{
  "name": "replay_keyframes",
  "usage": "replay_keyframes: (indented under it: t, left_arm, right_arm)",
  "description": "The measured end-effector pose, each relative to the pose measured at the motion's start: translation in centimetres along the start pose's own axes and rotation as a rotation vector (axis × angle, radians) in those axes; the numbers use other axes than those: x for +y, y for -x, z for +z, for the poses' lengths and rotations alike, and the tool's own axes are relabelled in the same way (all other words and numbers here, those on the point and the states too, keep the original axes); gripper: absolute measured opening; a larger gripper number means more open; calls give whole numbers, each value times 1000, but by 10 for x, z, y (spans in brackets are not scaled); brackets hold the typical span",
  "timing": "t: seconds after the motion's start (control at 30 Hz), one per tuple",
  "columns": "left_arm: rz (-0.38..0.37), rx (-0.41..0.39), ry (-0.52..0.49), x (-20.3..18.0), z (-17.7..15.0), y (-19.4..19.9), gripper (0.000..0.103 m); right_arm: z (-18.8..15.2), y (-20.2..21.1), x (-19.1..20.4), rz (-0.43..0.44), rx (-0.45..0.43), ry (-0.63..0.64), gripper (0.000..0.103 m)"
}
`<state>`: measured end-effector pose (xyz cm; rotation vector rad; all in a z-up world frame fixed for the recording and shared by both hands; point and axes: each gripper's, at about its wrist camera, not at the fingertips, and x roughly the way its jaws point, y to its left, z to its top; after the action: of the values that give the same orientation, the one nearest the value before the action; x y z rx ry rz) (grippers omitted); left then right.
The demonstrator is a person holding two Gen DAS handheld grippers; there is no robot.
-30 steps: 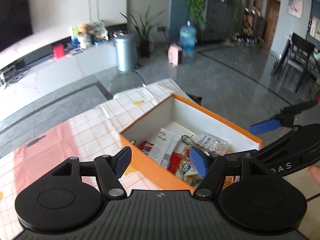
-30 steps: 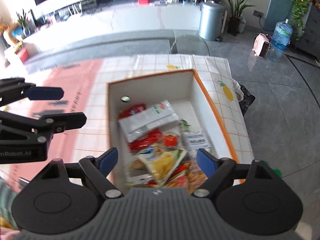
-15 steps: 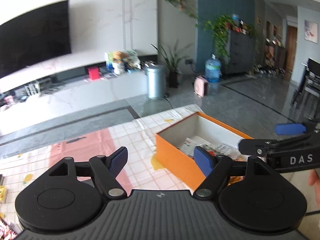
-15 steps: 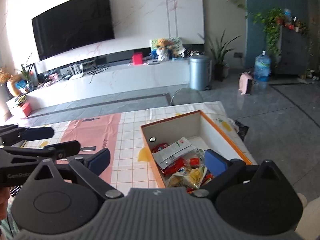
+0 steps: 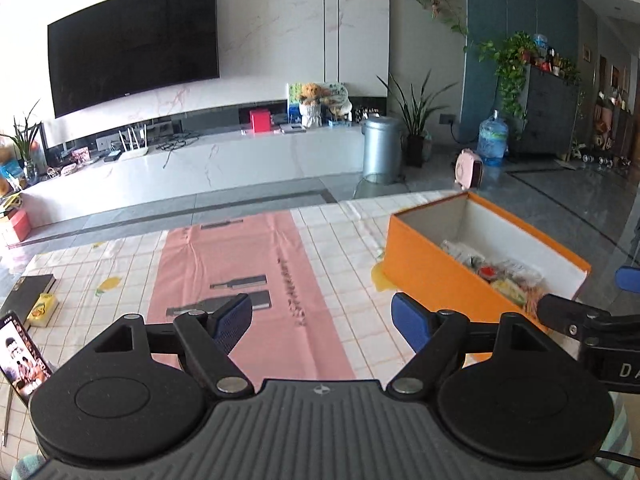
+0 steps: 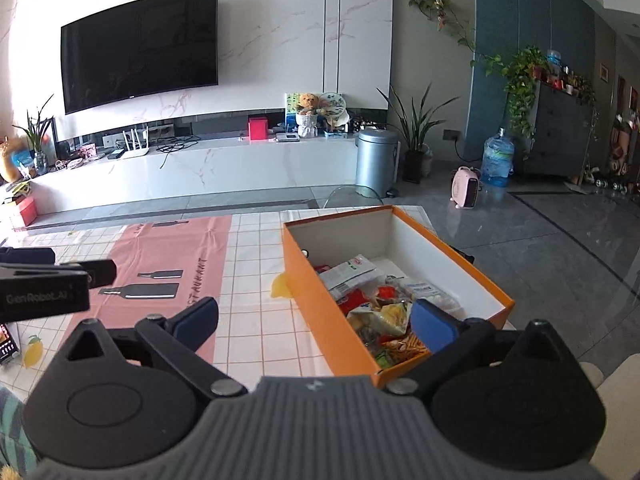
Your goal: Organize snacks
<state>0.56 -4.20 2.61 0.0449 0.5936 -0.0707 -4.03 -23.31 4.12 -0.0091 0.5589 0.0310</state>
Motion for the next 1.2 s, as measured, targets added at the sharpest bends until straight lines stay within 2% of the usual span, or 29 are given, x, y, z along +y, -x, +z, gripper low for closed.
replay_keyframes:
  t: [0.23,0.4,1.2]
  left_arm:
    - [14,56,-17,1,-18,2,93]
    - [7,71,-26,-3,-22,3,93]
    - [19,73,-44,-6,-16,7,93]
  right_arm:
    - [-16,-10,13,-31,50,29,99]
    - [-21,-15,7,-47,92,-8,99]
    - [-20,-14,0,-65,89,-25,99]
